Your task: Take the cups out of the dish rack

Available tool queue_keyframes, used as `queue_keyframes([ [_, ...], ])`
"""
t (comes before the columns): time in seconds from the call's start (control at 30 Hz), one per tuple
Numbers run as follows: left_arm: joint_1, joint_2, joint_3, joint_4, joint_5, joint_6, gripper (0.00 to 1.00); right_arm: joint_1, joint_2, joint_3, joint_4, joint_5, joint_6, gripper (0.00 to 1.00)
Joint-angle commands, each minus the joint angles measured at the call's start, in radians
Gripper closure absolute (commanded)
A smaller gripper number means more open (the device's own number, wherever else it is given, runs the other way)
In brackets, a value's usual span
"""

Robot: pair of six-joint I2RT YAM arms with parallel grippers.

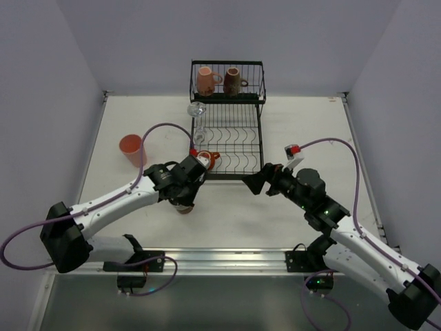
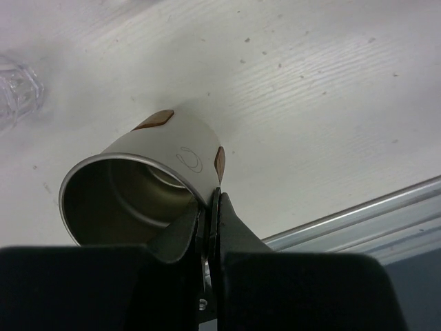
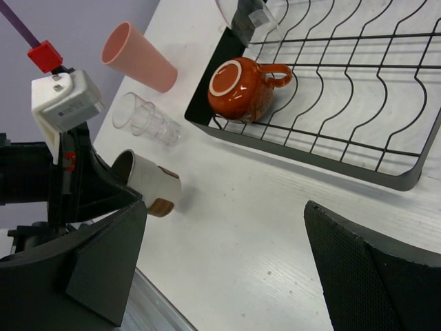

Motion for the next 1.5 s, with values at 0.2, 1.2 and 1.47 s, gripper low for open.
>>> queue_keyframes([
  [0.2,-0.063,0.139,-0.006,-0.016,-0.193,-0.008,1.00,0.003,0.053,0.043,-0.007,0.033,-0.054,0.01],
  [1.2,-0.073,-0.009,0.173,0.049,-0.339,-0.015,0.12,0.006,0.374,0.167,0.129,0.021,-0.025,0.16],
  [1.47,-0.073,-0.241,0.108,0.248,-0.421,0.029,0.06,0.061,0.581,0.247,0.272,0.124,0.026,0.05],
])
